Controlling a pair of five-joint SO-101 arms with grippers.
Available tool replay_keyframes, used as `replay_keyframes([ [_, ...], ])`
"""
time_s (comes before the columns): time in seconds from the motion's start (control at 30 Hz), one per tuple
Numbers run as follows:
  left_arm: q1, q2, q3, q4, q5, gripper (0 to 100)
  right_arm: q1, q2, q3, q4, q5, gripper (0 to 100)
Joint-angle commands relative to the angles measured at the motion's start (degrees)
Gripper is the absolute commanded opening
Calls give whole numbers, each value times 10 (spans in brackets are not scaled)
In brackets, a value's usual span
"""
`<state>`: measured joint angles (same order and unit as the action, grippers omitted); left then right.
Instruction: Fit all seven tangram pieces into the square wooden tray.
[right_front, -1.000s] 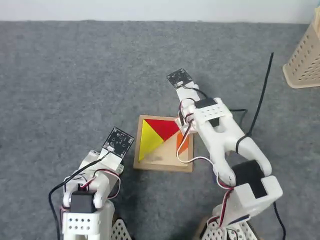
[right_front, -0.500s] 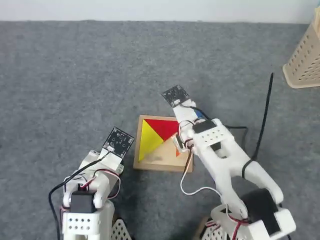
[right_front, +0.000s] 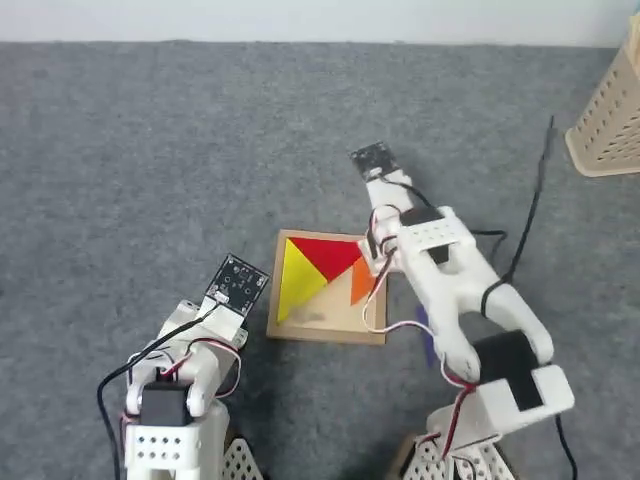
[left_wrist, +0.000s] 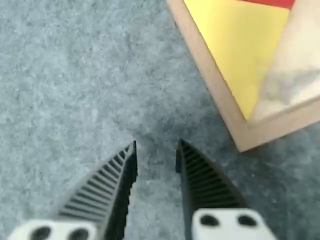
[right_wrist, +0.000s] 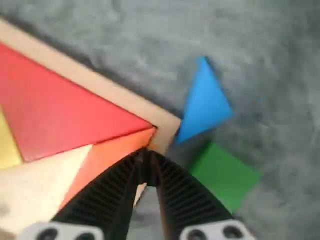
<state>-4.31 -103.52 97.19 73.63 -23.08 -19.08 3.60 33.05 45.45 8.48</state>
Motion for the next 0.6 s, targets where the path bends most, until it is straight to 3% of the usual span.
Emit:
replay_keyframes([
  [0.0,-3,-12,-7,-1,6,119,8,-42,-20,30,5,6],
  [0.23,-3,-12,-7,-1,6,119,11,-183,-15,134,1,6],
  [0.43,-3,-12,-7,-1,6,119,42,-263,55,148,9,6],
  [0.57,-3,-12,-7,-1,6,119,91,-268,88,155,68,13],
])
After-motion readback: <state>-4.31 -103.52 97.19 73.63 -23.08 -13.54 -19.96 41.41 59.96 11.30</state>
